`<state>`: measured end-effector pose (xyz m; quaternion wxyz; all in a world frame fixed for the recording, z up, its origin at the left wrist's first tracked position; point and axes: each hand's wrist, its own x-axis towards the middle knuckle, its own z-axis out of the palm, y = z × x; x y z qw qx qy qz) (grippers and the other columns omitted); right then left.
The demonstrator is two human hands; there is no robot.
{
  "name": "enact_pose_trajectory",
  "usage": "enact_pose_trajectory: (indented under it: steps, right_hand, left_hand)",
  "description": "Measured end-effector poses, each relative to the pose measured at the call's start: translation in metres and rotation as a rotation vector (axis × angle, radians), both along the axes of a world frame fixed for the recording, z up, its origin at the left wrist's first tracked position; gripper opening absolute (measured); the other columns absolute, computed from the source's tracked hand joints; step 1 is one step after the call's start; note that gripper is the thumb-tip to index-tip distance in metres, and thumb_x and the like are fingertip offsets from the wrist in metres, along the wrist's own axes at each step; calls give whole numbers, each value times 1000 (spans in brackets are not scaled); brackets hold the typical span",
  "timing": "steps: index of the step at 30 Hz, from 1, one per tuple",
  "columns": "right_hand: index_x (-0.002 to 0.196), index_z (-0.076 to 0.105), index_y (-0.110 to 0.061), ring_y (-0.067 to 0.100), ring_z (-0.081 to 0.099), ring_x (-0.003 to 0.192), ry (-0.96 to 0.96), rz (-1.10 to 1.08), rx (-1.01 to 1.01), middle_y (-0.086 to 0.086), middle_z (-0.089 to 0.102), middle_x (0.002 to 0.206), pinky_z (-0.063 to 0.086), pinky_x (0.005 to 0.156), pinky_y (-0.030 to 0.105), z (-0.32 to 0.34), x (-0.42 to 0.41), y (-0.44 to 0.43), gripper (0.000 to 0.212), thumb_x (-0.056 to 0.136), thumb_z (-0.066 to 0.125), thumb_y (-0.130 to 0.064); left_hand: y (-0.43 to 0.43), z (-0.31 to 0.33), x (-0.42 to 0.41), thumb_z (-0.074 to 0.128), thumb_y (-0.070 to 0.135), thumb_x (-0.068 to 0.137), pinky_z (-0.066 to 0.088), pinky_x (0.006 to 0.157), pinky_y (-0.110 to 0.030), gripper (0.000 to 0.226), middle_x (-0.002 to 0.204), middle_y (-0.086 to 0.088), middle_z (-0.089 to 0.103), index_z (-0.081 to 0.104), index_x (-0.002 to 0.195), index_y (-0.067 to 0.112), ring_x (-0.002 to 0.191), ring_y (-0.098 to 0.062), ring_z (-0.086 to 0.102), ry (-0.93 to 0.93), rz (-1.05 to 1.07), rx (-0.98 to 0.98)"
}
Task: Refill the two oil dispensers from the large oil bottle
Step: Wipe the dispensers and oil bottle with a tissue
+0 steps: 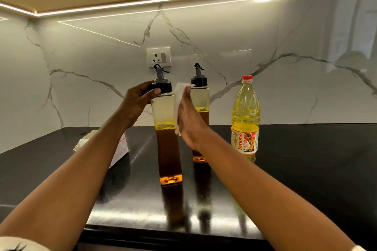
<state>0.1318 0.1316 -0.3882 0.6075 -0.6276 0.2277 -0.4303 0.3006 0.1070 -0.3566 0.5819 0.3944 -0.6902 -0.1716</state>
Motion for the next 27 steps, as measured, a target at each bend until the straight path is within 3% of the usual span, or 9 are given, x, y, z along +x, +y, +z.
enact_pose_trajectory:
  steps: [4,6,8,13,16,19,24,26,27]
  right_hand:
    - [149,15,-23,27,27,139,407,64,185,7,18,156,21,112,45,-92,-22,12,82,85,29,-72]
    - [129,44,-22,12,51,110,550,42,123,2,46,140,37,98,30,-111,-28,3,57,84,56,-57]
    - [114,51,-26,6,55,100,550,-25,28,-7,58,121,42,89,25,-101,-24,-9,44,79,70,-44]
    - [124,50,-16,19,55,114,397,-411,-110,1,61,117,47,94,33,-87,2,-21,69,66,83,-36]
    - [120,47,-14,16,49,110,457,-755,-322,-1,54,114,46,94,33,-98,15,-7,74,64,80,-51]
    - [130,37,-10,21,41,117,524,-852,-375,3,43,124,41,100,37,-102,26,6,83,71,71,-57]
    - [137,34,-19,14,48,113,127,-391,-236,-8,50,113,38,80,15,-68,9,29,77,78,46,-68]
    - [140,33,-18,19,50,112,51,-273,-221,-3,53,117,41,86,22,-35,5,21,81,80,29,-72]
    - [145,27,-20,23,43,124,1,-241,-182,3,46,135,37,99,33,-18,5,14,79,84,24,-70]
  left_hand:
    - [-1,1,0,56,17,92,46,86,-36,26,100,14,73,62,116,26,97,-7,64,27,-42,26]
    - [-1,2,1,57,20,89,47,87,-35,26,100,15,73,62,114,28,97,-6,64,29,-66,53]
    - [0,4,4,55,17,91,49,87,-31,28,104,13,73,61,117,25,101,-5,64,48,-126,105]
    - [12,12,4,57,8,91,45,101,-28,44,116,7,66,52,133,19,108,0,60,25,-78,144]
    - [22,15,-10,71,36,77,46,89,-13,51,108,11,67,62,126,21,96,12,61,-67,156,-29]
    - [22,17,-23,76,44,74,48,76,-14,47,98,11,68,66,116,25,88,5,64,-173,298,-93]
    - [15,17,-11,73,28,74,53,81,-24,51,104,5,68,60,123,21,101,-15,64,-66,61,44]
    - [12,15,-6,70,26,74,51,93,-34,50,107,3,69,58,122,22,103,-16,63,-48,2,57]
    - [10,14,-6,69,27,74,49,98,-36,50,108,4,69,58,123,22,104,-13,64,-58,-8,55]
